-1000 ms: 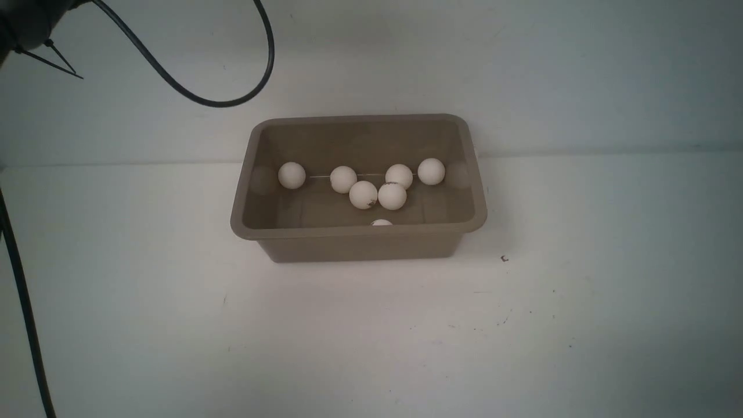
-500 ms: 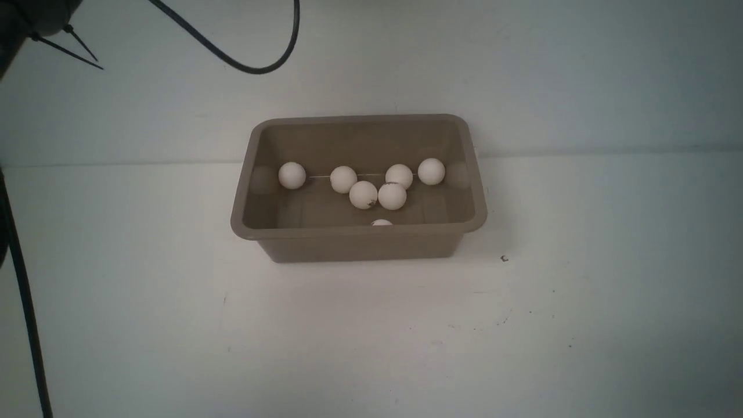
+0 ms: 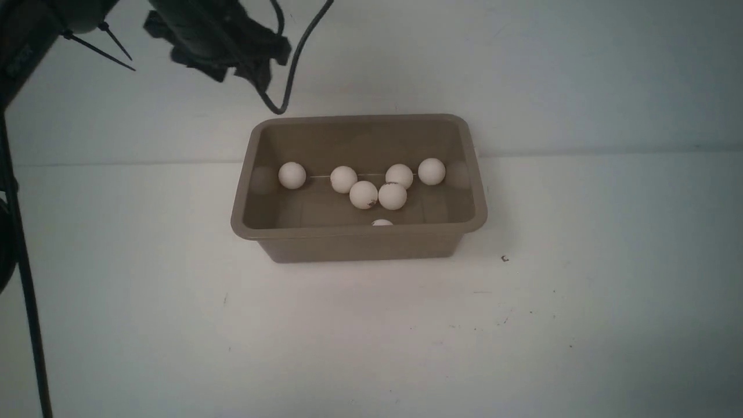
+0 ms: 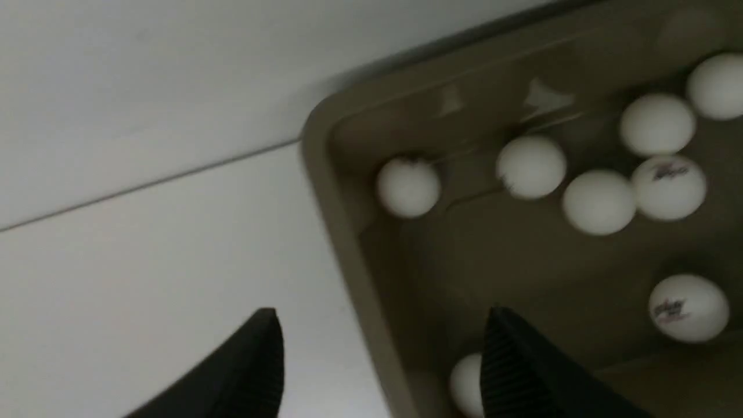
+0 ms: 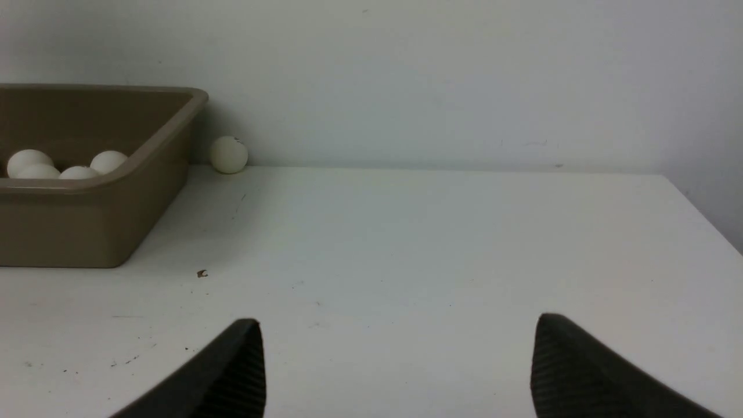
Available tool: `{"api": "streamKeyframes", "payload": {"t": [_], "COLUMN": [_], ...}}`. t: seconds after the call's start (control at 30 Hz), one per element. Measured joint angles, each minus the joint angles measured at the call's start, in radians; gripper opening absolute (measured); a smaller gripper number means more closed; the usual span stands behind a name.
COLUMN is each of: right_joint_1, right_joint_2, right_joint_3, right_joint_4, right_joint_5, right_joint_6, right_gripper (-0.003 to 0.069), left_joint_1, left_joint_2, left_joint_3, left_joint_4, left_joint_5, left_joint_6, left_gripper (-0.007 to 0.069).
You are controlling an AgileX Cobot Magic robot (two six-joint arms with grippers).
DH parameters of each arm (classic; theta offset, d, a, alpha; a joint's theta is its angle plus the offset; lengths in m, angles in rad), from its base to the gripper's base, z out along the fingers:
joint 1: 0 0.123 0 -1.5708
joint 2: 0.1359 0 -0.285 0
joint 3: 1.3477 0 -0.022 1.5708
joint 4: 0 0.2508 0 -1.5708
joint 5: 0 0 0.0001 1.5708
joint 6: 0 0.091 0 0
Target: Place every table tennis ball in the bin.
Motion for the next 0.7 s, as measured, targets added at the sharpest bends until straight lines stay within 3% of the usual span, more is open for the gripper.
{"api": "streamKeyframes", "payload": {"t": [0.43, 0.57, 0.67, 0.7], "right_joint_1": [0.0, 0.0, 0.0, 0.0], "right_joint_2": [0.0, 0.0, 0.0, 0.0], "right_joint_3": [0.0, 0.0, 0.0, 0.0], "right_joint_4": [0.0, 0.0, 0.0, 0.0], "right_joint_5": [0.0, 0.0, 0.0, 0.0], "right_joint_6": [0.001, 0.001, 0.001, 0.001], "right_gripper": [0.0556, 0.0556, 0.0556, 0.0556], "left_joint_1": [0.0, 0.0, 0.0, 0.0], "left_joint_2": [-0.607, -0.778, -0.914, -0.96], "left_joint_3": [0.039, 0.218, 0.48, 0.637], "left_joint_4": [0.065, 0.073, 0.078, 0.081], "left_joint_5": [0.027, 0.027, -0.011, -0.087], "left_joint_6": [0.085, 0.081, 0.057, 0.044], "left_gripper": [0.0415, 0.0415, 0.0415, 0.0415]}}
